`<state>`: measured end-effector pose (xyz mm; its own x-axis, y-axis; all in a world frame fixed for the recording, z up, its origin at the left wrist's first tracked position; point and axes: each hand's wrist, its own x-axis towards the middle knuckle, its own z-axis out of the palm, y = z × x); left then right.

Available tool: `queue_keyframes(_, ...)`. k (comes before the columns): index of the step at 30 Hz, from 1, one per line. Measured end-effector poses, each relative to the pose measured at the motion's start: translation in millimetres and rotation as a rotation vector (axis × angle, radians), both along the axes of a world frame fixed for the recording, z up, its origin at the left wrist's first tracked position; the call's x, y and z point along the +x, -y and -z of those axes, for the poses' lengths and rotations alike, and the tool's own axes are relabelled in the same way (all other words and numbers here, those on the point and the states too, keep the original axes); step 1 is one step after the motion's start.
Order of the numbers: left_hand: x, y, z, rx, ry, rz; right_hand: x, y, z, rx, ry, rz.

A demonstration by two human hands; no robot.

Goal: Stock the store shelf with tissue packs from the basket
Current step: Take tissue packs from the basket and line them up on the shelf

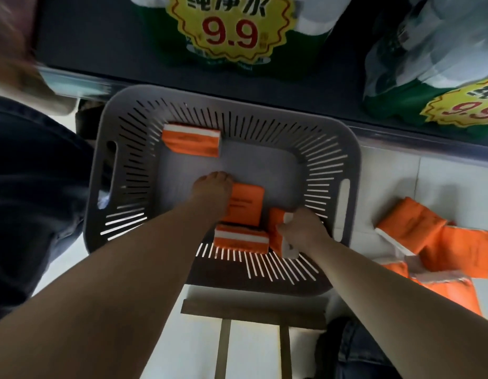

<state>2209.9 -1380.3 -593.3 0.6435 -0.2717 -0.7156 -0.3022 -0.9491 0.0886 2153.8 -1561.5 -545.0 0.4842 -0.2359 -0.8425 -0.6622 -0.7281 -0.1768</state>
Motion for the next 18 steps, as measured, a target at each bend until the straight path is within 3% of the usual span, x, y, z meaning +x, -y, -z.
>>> queue_keyframes(14, 4.3, 3.6, 2.6, 0.083, 0.039, 0.105, 15.0, 7.4, -3.3, -0.026, -0.079, 0.09)
queue_keyframes(18, 10.1, -1.4, -9.5, 0.049, 0.016, 0.047, 15.4, 6.1, -14.9, -0.019, -0.072, 0.093)
